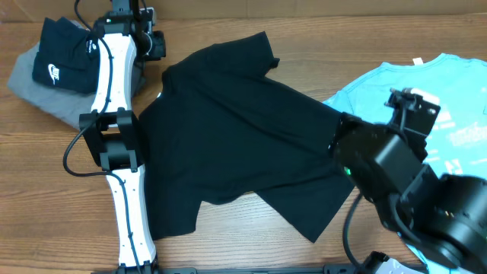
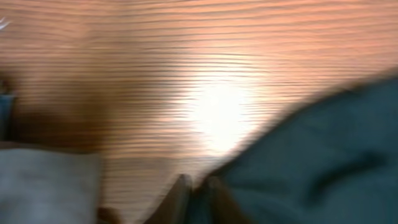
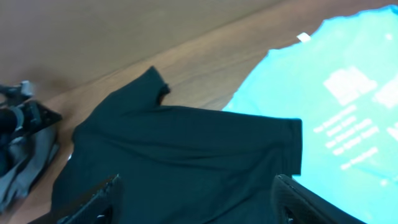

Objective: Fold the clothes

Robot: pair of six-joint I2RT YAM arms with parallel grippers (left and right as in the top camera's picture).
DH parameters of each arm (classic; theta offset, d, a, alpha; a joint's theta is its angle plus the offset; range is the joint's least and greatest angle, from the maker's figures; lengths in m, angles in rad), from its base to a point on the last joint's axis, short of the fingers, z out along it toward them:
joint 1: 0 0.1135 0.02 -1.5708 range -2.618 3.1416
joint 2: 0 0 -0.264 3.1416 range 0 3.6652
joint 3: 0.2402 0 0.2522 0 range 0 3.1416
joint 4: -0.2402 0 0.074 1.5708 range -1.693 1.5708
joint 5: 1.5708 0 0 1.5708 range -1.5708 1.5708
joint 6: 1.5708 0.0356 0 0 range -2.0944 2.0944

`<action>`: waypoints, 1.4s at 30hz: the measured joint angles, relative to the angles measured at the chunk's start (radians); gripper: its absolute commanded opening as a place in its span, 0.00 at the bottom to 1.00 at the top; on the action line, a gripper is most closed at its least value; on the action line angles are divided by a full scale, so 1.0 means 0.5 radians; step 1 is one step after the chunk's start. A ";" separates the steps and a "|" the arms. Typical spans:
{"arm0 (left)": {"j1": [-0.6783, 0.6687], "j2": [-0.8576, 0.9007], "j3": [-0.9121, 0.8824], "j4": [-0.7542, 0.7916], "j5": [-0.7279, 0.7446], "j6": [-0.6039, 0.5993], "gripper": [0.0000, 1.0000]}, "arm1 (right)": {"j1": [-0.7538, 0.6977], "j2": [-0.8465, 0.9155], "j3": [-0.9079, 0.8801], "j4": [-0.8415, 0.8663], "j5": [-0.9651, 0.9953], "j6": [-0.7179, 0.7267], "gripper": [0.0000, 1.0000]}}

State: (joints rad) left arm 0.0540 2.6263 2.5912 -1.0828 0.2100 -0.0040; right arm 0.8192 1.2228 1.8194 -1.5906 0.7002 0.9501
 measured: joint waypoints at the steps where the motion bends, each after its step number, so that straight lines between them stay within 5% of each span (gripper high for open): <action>1: -0.019 -0.026 0.000 -0.018 0.051 0.041 0.45 | -0.069 0.003 0.000 0.008 -0.043 -0.002 0.81; 10: -0.385 -0.112 0.040 -0.074 0.198 0.397 0.71 | -0.196 -0.077 0.000 0.037 -0.223 -0.117 0.85; 18: -0.694 0.066 0.040 -0.038 -0.014 0.530 0.74 | -0.198 -0.156 0.000 0.015 -0.256 -0.148 0.86; 25: -0.705 0.228 0.040 0.047 -0.119 0.540 0.73 | -0.198 -0.156 0.000 0.000 -0.272 -0.159 0.86; 28: -0.692 0.259 0.040 0.072 -0.138 0.540 0.62 | -0.197 -0.156 0.000 -0.001 -0.272 -0.159 0.86; 32: -0.680 0.269 0.042 0.088 -0.172 0.541 0.04 | -0.198 -0.156 0.000 -0.001 -0.272 -0.159 0.86; 42: -0.594 0.278 0.098 0.023 -0.543 0.150 0.04 | -0.198 -0.156 0.000 -0.034 -0.272 -0.160 0.86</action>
State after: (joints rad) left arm -0.2432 2.7655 2.6404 -1.0714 -0.0616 0.0711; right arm 0.7204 1.1446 1.8194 -1.6073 0.5640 0.8700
